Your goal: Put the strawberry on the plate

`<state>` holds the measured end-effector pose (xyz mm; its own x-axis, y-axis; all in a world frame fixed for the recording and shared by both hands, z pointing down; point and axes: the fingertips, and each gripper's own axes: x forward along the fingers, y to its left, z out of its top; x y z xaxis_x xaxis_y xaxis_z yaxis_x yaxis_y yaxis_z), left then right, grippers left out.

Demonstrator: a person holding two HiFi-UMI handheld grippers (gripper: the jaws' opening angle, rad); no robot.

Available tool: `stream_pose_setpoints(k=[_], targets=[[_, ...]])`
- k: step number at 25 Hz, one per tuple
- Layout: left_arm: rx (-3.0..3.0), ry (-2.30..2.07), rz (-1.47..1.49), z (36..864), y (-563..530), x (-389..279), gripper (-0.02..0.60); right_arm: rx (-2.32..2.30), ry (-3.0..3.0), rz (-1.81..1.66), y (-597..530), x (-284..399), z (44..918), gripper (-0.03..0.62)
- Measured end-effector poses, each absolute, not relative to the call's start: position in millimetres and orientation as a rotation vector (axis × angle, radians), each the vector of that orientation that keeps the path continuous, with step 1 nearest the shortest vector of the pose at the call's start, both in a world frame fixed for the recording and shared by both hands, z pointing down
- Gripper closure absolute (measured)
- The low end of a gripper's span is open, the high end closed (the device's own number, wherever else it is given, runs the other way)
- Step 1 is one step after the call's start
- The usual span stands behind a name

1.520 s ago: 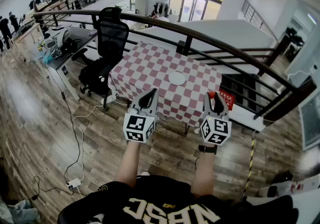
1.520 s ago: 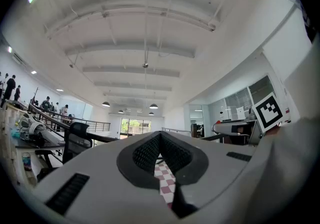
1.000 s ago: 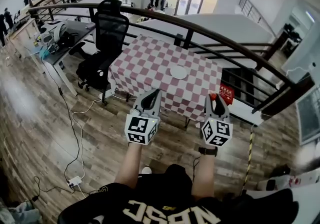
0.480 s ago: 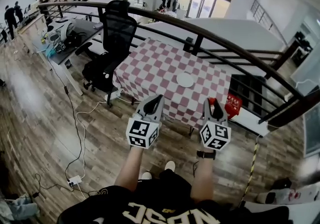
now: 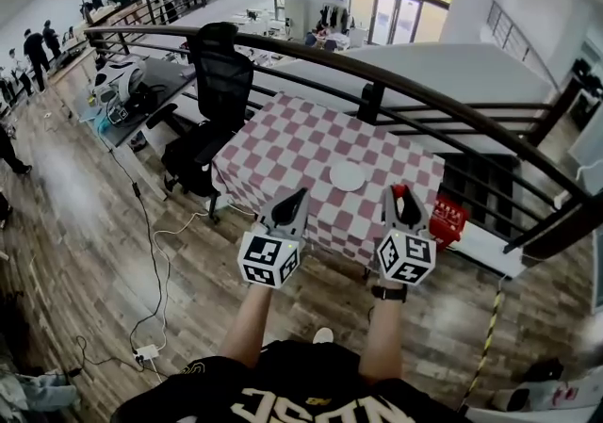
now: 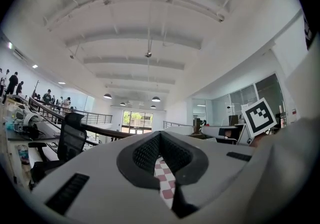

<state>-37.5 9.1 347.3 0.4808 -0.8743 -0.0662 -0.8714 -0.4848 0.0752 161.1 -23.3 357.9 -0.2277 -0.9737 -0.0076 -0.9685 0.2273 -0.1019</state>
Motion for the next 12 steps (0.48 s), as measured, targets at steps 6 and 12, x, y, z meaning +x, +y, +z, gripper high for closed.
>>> stream_pose_setpoints(k=[6,12], targets=[[2.635,-1.583,-0.044,380.5,-10.5,-13.3,0.572,-1.843,2.445,-0.217,-51.4,172.9,392.8,0.448],[2.582,-1.56,-0.025,410.8,-54.8,-21.7,0.572,-1.846,2.486,-0.267,-91.3,162.9,419.6,0.448]])
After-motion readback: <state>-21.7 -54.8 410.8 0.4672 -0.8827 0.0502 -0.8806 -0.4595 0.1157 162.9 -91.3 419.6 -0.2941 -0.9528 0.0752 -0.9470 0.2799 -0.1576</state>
